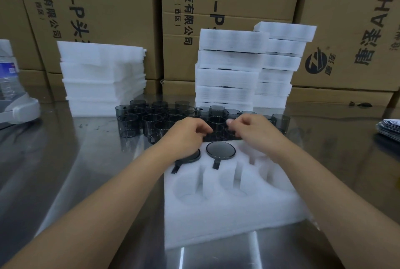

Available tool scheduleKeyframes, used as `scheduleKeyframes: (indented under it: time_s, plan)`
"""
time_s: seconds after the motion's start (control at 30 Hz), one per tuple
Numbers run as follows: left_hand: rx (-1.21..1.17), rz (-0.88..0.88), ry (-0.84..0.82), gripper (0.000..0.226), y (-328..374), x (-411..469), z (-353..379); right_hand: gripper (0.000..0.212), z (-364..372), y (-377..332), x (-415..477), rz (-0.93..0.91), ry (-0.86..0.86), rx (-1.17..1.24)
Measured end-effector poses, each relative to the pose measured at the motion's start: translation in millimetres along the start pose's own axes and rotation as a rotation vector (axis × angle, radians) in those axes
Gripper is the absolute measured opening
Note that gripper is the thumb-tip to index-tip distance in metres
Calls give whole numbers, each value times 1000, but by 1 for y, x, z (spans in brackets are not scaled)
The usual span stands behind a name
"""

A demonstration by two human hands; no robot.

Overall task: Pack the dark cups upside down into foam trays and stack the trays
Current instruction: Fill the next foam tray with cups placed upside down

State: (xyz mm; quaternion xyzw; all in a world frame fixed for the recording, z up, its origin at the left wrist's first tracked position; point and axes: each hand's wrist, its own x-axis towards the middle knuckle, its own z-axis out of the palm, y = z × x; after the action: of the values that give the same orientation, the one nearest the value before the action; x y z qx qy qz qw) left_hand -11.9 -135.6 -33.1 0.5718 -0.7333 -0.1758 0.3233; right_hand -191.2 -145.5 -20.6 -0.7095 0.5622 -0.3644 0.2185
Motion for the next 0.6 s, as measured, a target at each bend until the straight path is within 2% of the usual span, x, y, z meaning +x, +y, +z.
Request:
scheduleKeyframes:
  time_s: [0.1,0.3,0.43,0.6]
  plan:
    - [182,-60,-15,34,1,-1,2,21,-3,4,4,19,144,-82]
    - [207,-80,-4,35,6,-4,1,30,4,5,4,9,-70,-334]
    - [231,-82,47,29,6,-5,3,31,5,7,5,-28,-61,-338]
    - [261,-60,198,20,4,-7,5,29,6,7,5,-24,-52,-340]
